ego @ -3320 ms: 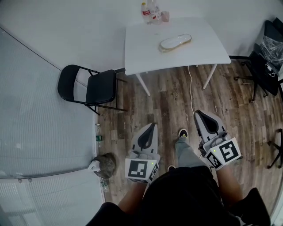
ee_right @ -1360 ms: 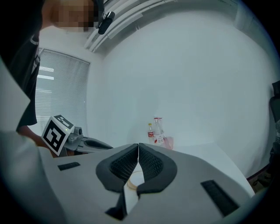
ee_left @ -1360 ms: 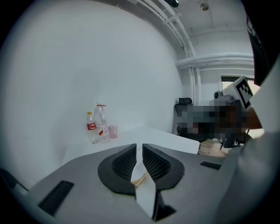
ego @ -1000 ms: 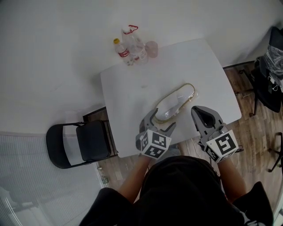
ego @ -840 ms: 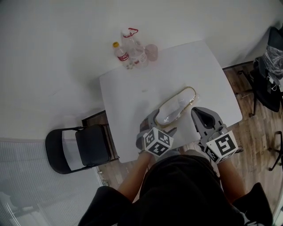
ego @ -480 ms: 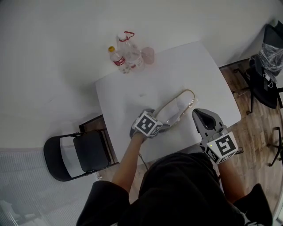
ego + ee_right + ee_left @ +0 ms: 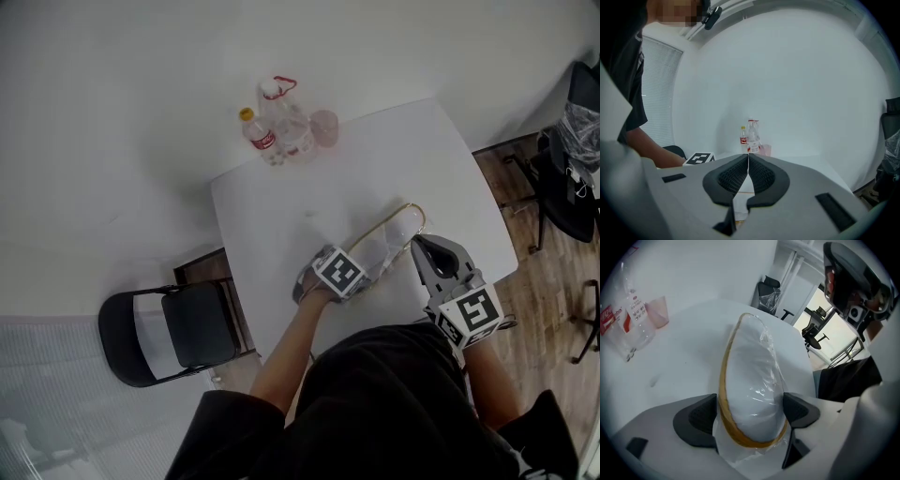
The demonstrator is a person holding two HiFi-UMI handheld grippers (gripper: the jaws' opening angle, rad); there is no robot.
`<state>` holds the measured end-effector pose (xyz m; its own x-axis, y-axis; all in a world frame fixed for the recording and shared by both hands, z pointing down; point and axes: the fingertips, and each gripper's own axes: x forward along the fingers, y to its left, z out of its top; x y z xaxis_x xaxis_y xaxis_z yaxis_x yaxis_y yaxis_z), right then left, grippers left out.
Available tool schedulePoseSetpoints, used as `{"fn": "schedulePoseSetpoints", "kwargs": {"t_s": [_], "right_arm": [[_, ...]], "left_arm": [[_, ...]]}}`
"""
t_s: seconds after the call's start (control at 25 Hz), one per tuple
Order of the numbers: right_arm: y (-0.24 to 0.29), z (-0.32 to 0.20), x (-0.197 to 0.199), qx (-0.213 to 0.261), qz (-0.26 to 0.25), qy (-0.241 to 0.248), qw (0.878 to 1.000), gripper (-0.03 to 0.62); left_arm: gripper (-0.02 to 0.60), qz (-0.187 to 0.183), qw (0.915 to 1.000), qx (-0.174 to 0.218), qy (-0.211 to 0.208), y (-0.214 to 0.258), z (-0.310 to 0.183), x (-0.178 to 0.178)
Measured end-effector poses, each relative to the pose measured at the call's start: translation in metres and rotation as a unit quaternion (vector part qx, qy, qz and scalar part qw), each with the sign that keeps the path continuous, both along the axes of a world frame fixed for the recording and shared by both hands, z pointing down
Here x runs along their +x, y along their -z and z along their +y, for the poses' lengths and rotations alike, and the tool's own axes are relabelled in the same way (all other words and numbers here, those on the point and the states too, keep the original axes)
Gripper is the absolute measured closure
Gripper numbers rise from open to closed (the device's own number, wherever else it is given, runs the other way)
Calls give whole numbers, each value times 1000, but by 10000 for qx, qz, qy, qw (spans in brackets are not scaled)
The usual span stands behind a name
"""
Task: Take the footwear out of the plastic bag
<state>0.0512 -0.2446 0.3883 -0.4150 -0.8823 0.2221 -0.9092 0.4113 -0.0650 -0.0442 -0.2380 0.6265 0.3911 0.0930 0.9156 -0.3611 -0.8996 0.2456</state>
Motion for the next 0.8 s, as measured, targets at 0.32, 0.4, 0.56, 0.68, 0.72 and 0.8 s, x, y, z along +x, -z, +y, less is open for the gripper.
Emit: {"fn": "schedulePoseSetpoints", "kwargs": {"t_s": [0.32,0.4,0.56,0.68,0.72,0.8], "right_arm": [[-2,-12,13,44,14,32,10000,574],[-2,-13,21,50,34,-17,10000,574],[-1,-18,37,84,177,-73,9998,574],[2,-22,47,161,273,-28,9995,574],[4,-23,48,189,327,28,9993,574],[9,-25,51,239,475,158,9985,574]], "left_arm": [[307,1117,9937,132,-17,36,-2,7],[370,1276,9908,452,-57,44,-7,-1],[437,1766,9797,951,30,67,-21,-17],[443,2209,9662,1319,-148,88,-27,-30],[445,2367,9607,1435,-193,96,-28,-33],[445,2664,9492,1652,-265,114,-31,-41]]}}
